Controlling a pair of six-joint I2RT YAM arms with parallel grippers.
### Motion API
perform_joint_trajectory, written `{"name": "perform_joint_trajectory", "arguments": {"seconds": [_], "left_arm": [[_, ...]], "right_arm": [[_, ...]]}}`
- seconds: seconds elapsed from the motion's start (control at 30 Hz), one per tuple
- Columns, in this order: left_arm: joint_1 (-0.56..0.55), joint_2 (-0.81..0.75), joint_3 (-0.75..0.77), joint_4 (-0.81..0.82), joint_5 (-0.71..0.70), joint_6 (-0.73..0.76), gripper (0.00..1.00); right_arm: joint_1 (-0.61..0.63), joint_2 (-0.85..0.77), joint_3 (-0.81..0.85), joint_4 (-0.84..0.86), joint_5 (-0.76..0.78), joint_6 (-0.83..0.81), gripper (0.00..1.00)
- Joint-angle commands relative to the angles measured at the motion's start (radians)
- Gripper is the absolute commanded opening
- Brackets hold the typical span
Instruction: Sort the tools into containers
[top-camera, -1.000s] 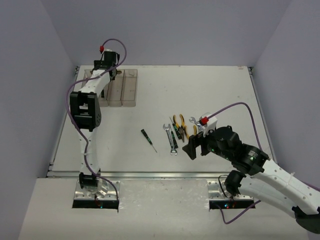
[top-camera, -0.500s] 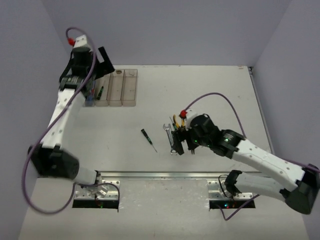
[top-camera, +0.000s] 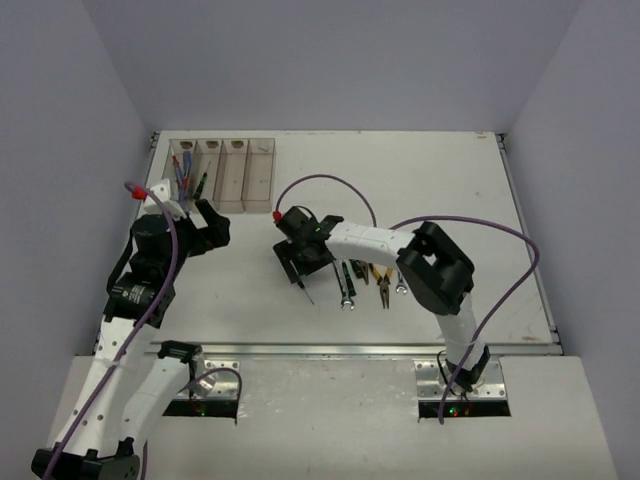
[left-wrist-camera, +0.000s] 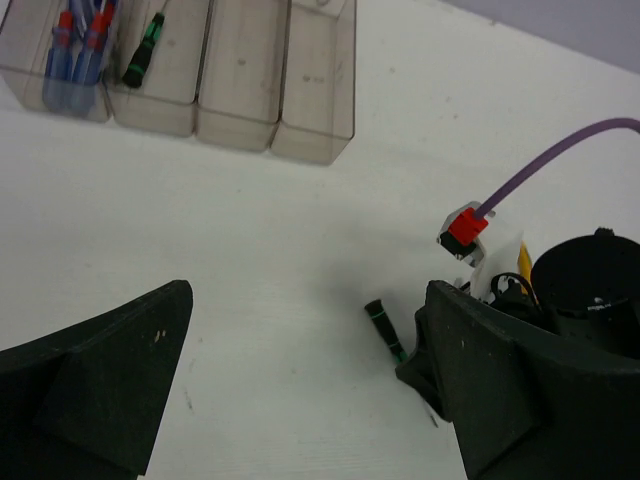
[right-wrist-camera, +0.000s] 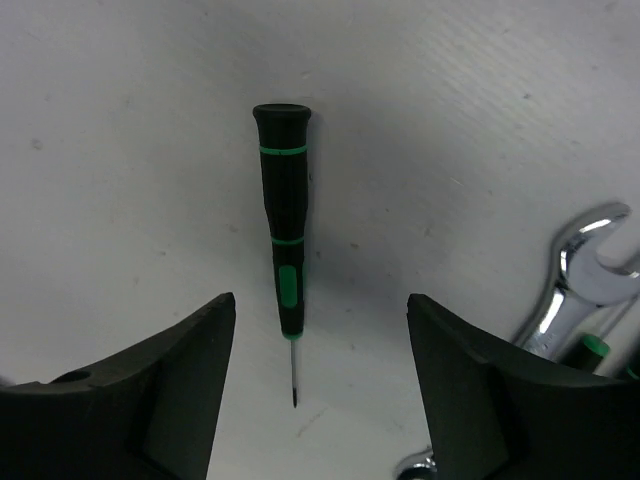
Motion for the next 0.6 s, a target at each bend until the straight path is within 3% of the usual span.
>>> {"name": "perform_joint_trajectory", "arguments": {"seconds": [0.0, 0.13, 0.17, 0.23, 0.27, 0.5, 0.57], "left_arm": [[-0.007, -0.063, -0.053, 0.037, -0.036, 0.009, 1.0], [-0.008, -0.062, -0.05, 0.042, -0.027, 0.017, 1.0], [-0.011, -0.067, -0.052, 0.039, -0.022, 0.015, 1.0], [-0.015, -0.085, -0.057, 0.044, -0.016, 0.014, 1.0], [-0.016, -0.094, -0.061, 0.048, -0.015, 0.014, 1.0], [-0.04, -0.092, -0.062, 0.053, 0.049, 0.008, 1.0], [-0.047, -0.097, -0.057, 0.057, 0.208, -0.03, 1.0]], "right_arm": [[0.016, 0.124, 0.126, -0.072, 0.005, -0.001, 0.63], [0.017, 0.227, 0.223, -0.108, -0.02, -0.011, 0.39], [0.018, 0.25, 0.243, -0.119, -0.02, -0.011, 0.31], [0.018, 0.272, 0.254, -0.133, -0.013, -0.007, 0.05], [0.017, 0.273, 0.248, -0.137, 0.002, 0.002, 0.01], [0.015, 0.055, 0.103, -0.066, 0.025, 0.047, 0.0], [0.01, -0.08, -0.014, 0.006, -0.014, 0.045, 0.0]]}}
